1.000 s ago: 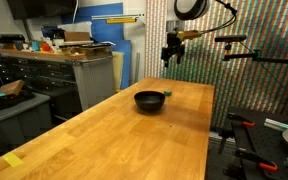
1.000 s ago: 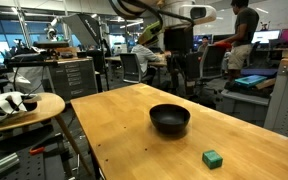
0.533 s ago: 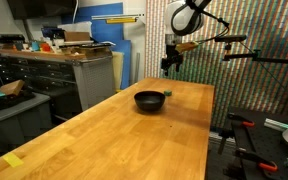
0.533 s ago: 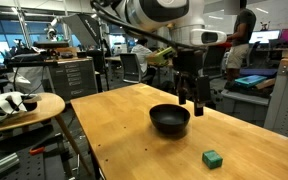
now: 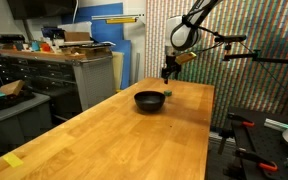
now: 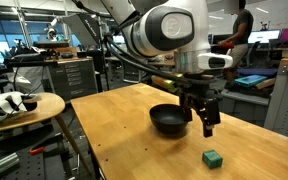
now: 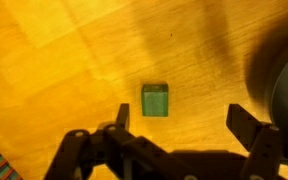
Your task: Pick up the green block from the table and put it in the black bowl.
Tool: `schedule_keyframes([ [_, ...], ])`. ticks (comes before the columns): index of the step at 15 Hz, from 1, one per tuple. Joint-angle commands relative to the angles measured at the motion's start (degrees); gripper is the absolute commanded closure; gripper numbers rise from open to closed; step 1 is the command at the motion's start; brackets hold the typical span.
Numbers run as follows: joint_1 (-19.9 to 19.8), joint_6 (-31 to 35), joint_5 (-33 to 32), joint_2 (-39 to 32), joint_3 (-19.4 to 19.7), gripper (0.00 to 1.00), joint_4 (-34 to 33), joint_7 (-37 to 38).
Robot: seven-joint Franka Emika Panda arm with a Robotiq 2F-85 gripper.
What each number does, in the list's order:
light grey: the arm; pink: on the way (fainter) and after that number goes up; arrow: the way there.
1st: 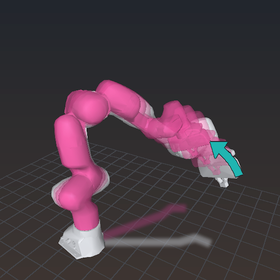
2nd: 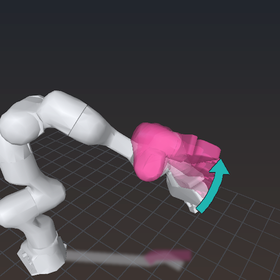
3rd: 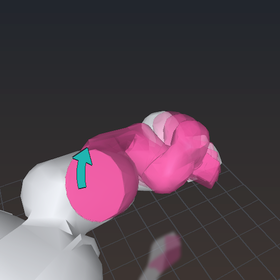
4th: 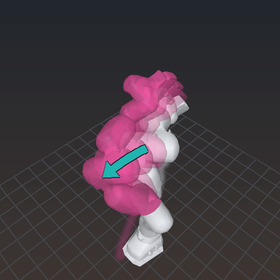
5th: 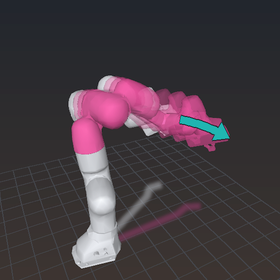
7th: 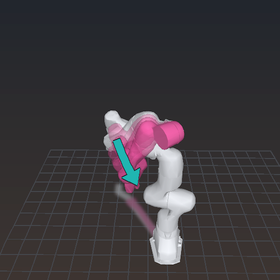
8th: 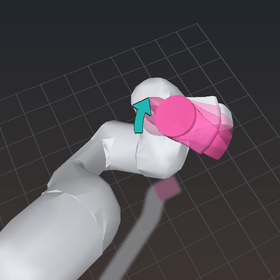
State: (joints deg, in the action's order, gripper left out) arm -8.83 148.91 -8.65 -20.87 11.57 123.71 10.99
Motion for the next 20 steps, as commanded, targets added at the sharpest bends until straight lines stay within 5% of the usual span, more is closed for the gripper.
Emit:
schedule_keyframes([
  [1,-0.6,3.1,0.5,-3.5,0.8,0.00,-2.6,-2.7],
  [20,-6.9,0.4,8.8,-14.8,-3.0,0.00,-13.4,-12.8],
])
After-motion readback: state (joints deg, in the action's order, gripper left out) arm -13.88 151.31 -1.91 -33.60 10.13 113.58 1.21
